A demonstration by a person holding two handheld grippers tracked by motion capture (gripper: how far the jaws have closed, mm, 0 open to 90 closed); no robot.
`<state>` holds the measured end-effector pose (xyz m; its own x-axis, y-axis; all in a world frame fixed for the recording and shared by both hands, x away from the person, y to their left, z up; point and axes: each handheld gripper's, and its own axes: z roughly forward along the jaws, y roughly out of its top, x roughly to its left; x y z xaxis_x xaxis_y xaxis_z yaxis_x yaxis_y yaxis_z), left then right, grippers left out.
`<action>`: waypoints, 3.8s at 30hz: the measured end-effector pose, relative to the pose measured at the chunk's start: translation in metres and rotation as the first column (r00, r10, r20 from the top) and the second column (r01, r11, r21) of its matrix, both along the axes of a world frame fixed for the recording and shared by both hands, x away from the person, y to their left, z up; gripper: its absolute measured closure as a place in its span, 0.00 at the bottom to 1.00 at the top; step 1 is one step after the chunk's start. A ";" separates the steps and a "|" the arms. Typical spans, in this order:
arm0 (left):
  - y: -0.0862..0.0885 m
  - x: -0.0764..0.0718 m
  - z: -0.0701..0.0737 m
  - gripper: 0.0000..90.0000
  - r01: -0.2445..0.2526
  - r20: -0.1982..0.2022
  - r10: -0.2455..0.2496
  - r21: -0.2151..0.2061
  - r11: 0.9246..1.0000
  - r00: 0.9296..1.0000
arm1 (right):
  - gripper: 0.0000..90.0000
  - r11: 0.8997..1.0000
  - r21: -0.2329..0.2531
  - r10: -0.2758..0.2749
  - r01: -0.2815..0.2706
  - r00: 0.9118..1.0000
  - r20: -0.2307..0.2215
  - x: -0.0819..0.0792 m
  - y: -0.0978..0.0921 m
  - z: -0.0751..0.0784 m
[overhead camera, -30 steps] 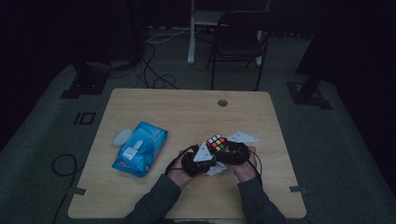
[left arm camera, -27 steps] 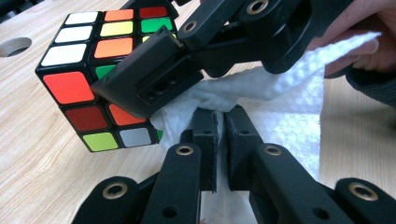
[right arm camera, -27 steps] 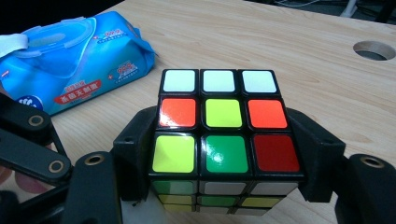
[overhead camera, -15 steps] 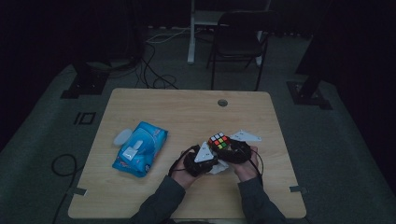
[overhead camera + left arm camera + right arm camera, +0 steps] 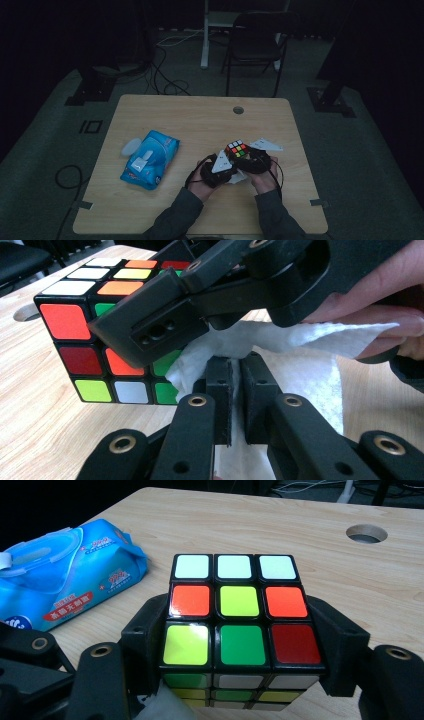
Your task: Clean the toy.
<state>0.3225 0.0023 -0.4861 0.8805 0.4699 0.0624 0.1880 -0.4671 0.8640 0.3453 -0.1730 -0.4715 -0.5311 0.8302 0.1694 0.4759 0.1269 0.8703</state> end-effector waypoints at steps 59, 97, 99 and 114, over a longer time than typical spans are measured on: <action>-0.007 0.001 -0.003 0.95 -0.047 0.022 0.048 -0.067 0.997 0.999 | 0.38 0.996 0.086 0.008 -0.006 1.000 -0.022 -0.004 0.003 0.002; 0.047 0.016 -0.016 0.96 -0.203 -0.010 0.203 -0.037 0.978 0.979 | 0.38 0.994 0.109 0.030 -0.026 0.999 -0.035 -0.001 -0.008 0.007; 0.052 0.016 -0.013 0.96 -0.205 -0.010 0.205 -0.050 0.977 0.979 | 0.38 0.994 0.107 0.029 -0.024 0.999 -0.042 -0.001 -0.008 0.006; 0.062 0.010 0.001 0.96 -0.190 0.011 0.192 -0.105 0.976 0.981 | 0.38 0.995 0.096 0.014 -0.008 0.998 -0.062 0.004 -0.012 -0.001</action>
